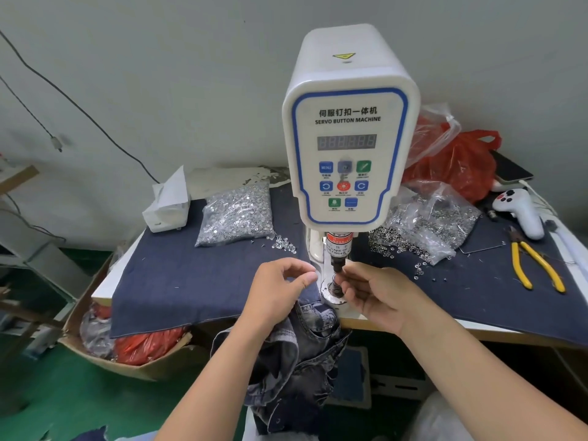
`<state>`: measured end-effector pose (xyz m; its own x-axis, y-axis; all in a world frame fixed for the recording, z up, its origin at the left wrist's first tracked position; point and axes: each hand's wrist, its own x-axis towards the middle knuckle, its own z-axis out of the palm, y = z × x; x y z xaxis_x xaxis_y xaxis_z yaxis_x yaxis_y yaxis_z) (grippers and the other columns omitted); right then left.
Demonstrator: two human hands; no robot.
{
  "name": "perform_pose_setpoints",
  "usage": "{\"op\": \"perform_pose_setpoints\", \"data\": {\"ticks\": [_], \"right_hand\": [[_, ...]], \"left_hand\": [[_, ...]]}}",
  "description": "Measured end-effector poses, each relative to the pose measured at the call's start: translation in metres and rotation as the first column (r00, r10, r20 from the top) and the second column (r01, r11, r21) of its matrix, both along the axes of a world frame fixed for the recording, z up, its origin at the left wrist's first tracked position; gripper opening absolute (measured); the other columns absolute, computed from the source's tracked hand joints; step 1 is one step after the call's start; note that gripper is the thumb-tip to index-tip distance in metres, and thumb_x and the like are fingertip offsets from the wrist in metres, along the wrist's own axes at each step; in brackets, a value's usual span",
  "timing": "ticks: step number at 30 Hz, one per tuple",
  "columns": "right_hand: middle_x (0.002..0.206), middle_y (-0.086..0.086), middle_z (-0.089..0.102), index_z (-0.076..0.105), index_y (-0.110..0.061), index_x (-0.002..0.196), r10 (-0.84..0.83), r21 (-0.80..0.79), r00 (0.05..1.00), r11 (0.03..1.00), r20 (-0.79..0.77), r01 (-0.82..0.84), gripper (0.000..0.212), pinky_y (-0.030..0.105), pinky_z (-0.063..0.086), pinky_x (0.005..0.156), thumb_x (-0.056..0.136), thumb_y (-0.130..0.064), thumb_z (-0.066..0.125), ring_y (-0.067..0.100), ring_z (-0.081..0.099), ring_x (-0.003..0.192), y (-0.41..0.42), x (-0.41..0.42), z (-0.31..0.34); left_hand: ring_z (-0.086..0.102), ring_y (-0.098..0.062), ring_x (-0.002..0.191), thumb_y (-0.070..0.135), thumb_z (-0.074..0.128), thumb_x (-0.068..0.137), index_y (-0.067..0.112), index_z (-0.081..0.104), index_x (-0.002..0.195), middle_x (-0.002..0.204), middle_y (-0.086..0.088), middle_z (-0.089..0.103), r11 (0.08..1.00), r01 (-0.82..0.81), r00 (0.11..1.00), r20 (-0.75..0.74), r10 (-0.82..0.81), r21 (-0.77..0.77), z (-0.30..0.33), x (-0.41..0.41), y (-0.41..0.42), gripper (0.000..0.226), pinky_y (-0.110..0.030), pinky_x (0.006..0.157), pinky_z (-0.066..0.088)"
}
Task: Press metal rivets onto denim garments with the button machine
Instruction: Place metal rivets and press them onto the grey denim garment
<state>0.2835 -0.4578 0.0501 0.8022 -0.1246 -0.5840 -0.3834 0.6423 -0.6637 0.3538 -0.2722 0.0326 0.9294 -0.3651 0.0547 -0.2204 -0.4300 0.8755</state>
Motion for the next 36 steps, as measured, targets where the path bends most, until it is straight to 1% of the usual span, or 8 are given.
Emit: {"op": "perform_pose_setpoints", "data": {"ticks": [4,8,12,15,22,25,29,36], "right_hand": [[0.081,0.018,0.076,0.074,0.004,0.089,0.023,-0.019,0.999,1.000,0.024,-0.023,0.020,0.020,0.054,0.046,0.097,-0.013,0.067,0.013,0.069,0.055,-0.007,-0.004,0.000],[0.082,0.014,0.078,0.076,0.003,0.097,-0.003,-0.240,0.999,0.971,0.044,0.014,0.028,0.019,0.055,0.051,0.102,-0.020,0.061,0.010,0.067,0.055,-0.026,-0.007,-0.006],[0.071,0.011,0.075,0.074,0.003,0.096,-0.084,-0.359,0.995,0.928,0.049,0.096,0.029,0.019,0.054,0.048,0.104,-0.020,0.059,0.010,0.063,0.050,-0.041,-0.012,-0.020],[0.068,0.010,0.074,0.074,0.003,0.096,-0.092,-0.372,0.995,0.923,0.036,0.099,0.030,0.020,0.053,0.047,0.105,-0.020,0.058,0.011,0.063,0.049,-0.045,-0.015,-0.029],[0.066,0.010,0.072,0.073,0.003,0.095,-0.071,-0.357,0.997,0.931,0.038,0.080,0.032,0.022,0.053,0.046,0.106,-0.022,0.057,0.013,0.063,0.049,-0.049,-0.013,-0.033],[0.066,0.010,0.071,0.072,0.003,0.097,-0.062,-0.352,0.997,0.933,0.042,0.072,0.032,0.022,0.054,0.047,0.106,-0.023,0.056,0.014,0.063,0.049,-0.050,-0.013,-0.034],[0.065,0.010,0.070,0.072,0.004,0.098,-0.056,-0.346,0.997,0.936,0.051,0.070,0.033,0.023,0.054,0.047,0.107,-0.023,0.055,0.015,0.063,0.049,-0.051,-0.013,-0.035],[0.066,0.011,0.070,0.072,0.004,0.099,-0.042,-0.344,0.998,0.937,0.054,0.058,0.034,0.024,0.056,0.048,0.107,-0.024,0.054,0.016,0.064,0.050,-0.053,-0.014,-0.035]], "left_hand": [[0.070,0.007,0.084,0.028,0.083,0.091,0.038,0.079,0.082,0.084,0.023,0.077,0.999,0.021,0.999,0.026,-0.022,0.045,0.001,-0.006,-0.014,0.014,-0.017,0.080,0.053],[0.067,0.003,0.072,0.032,0.082,0.092,0.049,0.070,0.076,0.085,0.023,0.076,0.995,0.004,0.999,0.032,-0.007,0.100,0.002,-0.011,-0.025,0.026,-0.024,0.077,0.055],[0.062,0.005,0.073,0.030,0.080,0.094,0.038,0.078,0.089,0.093,0.020,0.074,0.991,-0.013,0.997,0.077,0.003,0.130,0.000,-0.011,-0.028,0.009,-0.020,0.076,0.049],[0.058,0.006,0.071,0.027,0.079,0.095,0.021,0.082,0.101,0.099,0.012,0.076,0.991,-0.010,0.995,0.102,-0.004,0.136,0.002,-0.014,-0.032,0.009,-0.015,0.074,0.044],[0.056,0.015,0.070,0.022,0.083,0.092,0.015,0.083,0.098,0.091,0.014,0.069,0.981,-0.022,0.986,0.167,-0.010,0.192,0.006,-0.015,-0.035,0.010,-0.002,0.067,0.038],[0.062,0.003,0.077,0.023,0.084,0.090,0.016,0.083,0.095,0.088,0.017,0.068,0.975,-0.038,0.981,0.193,-0.005,0.218,0.010,-0.016,-0.036,0.008,-0.005,0.069,0.041],[0.068,-0.009,0.087,0.024,0.084,0.091,0.020,0.084,0.093,0.089,0.017,0.068,0.967,-0.028,0.979,0.204,-0.025,0.253,0.012,-0.016,-0.037,0.005,-0.025,0.077,0.053],[0.068,-0.007,0.091,0.027,0.083,0.091,0.024,0.085,0.098,0.092,0.018,0.068,0.955,-0.008,0.983,0.176,-0.046,0.295,0.017,-0.015,-0.035,0.008,-0.021,0.080,0.051]]}}
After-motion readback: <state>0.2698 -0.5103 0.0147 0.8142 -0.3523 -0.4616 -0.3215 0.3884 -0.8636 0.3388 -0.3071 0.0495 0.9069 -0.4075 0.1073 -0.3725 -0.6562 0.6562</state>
